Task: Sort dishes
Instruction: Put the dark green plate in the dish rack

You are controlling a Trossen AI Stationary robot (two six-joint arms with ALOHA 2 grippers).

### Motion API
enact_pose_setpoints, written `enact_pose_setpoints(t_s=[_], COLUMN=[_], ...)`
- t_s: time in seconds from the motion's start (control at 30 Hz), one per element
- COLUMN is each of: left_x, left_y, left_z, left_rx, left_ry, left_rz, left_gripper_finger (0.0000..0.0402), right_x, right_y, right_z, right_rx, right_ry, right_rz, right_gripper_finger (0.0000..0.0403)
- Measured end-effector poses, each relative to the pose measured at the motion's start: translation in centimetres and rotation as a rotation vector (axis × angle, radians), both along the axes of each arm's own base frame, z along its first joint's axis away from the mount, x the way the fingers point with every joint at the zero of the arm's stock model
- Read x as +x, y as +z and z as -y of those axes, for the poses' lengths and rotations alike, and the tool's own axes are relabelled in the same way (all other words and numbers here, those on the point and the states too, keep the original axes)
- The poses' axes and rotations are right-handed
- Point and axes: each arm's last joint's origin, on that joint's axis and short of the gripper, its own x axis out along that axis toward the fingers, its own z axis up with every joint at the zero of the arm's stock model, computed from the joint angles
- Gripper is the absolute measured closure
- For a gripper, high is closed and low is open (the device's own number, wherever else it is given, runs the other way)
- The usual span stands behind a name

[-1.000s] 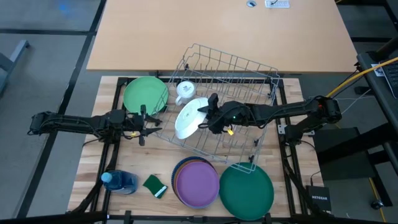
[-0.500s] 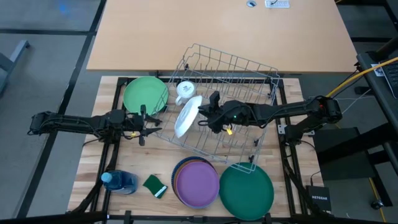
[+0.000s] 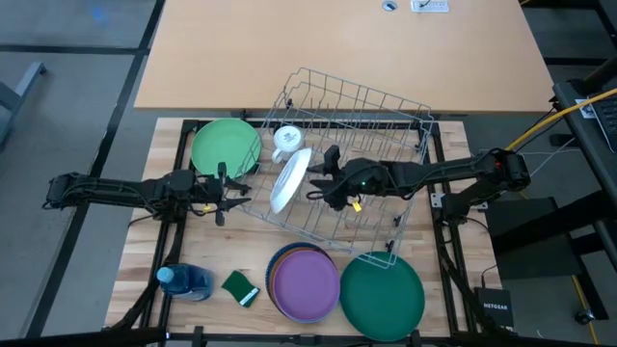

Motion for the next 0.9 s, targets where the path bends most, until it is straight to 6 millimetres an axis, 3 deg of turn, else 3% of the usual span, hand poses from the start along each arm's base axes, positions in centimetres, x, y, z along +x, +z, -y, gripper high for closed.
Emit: enact_pose_setpoints(t_s=[0.17, 0.33, 0.6, 0.9], left_x=[0.0, 0.0, 0.0, 0.0], left_y=[0.0, 0.0, 0.0, 0.0], left_z=[0.0, 0.0, 0.0, 0.0], left_rx=[0.000, 0.000, 0.000, 0.000], left_ry=[0.000, 0.000, 0.000, 0.000], left_rz=[0.000, 0.000, 0.000, 0.001], left_gripper_finger=[0.0260, 0.0260, 0.0260, 0.0260], right_x=[-0.1, -0.5, -2.4, -6.1], right_y=[0.0, 0.7, 2.6, 5.0], right_z=[0.2, 0.3, -0.4, -3.7], right_rx=[0.009, 0.023, 0.120, 0.222], right_ry=[-0.082, -0.129, -0.149, -0.060], right_rz=[0.009, 0.051, 0.116, 0.139], right_gripper_finger=[0.0143, 0.0109, 0.0098, 0.0097])
